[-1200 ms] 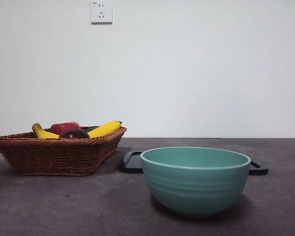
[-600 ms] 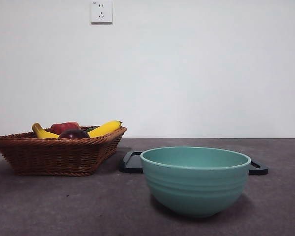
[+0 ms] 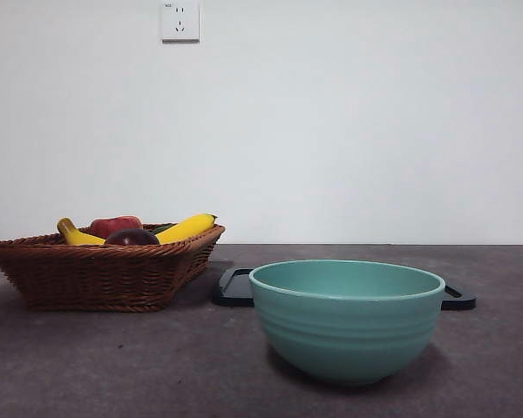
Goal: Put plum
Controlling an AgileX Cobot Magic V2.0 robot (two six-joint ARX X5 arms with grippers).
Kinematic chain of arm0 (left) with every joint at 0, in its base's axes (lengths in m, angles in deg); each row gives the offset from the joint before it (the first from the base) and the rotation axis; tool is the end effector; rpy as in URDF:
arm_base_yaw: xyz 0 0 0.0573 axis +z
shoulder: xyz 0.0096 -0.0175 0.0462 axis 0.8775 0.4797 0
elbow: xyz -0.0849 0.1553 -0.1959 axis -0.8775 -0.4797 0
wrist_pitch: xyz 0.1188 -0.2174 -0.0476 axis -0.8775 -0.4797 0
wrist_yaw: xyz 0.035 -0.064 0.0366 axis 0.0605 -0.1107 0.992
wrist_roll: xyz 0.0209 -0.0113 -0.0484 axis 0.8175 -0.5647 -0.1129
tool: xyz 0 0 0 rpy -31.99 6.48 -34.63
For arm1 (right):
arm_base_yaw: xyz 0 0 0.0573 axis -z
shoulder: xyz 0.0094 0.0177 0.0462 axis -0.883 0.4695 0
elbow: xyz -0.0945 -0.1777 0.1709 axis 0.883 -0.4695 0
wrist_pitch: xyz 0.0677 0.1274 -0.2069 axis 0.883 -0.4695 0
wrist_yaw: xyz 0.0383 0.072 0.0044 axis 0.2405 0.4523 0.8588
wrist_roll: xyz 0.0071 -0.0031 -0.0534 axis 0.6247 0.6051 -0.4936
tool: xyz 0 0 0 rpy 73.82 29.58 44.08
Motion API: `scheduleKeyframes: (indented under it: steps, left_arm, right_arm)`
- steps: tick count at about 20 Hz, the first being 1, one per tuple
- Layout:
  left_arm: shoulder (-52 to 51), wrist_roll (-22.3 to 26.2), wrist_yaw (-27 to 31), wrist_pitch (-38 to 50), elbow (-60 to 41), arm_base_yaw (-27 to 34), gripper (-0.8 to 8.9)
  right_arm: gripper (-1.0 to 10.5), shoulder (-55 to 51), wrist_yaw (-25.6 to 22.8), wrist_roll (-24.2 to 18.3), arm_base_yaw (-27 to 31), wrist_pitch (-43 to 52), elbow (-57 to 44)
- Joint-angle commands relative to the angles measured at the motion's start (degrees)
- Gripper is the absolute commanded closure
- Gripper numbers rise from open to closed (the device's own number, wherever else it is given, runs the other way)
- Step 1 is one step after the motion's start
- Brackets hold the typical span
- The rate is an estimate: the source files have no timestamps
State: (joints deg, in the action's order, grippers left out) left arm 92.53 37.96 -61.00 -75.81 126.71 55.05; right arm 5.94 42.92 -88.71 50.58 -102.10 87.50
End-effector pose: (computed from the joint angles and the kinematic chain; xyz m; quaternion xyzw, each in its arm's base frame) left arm 0.1215 -0.0299 0.3198 -0.0805 0.3936 -0.3265 0.8556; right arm 0.1167 0.0372 0.3337 0.0170 0.4133 0.3209 0.8520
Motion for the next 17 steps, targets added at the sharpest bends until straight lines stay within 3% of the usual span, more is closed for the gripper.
scheduleKeyframes:
  steps: [1, 4, 13, 17]
  left_arm:
    - [0.3, 0.7, -0.2, 0.4, 1.2, -0.2, 4.60]
    - [0.3, 0.6, -0.2, 0.4, 1.2, -0.2, 3.71]
    - [0.3, -0.6, -0.1, 0.4, 1.2, -0.2, 3.52]
    - [1.2, -2.3, 3.7, 0.8, 1.6, -0.4, 3.52]
  right_arm:
    - [5.8, 0.4, 0.2, -0.2, -0.2, 0.6, 1.1]
    - [5.5, 0.4, 0.2, -0.2, -0.2, 0.6, 1.1]
    - [5.5, 0.4, 0.2, 0.3, -0.2, 0.6, 1.1]
    - [5.5, 0.4, 0.2, 0.7, -0.2, 0.9, 1.1]
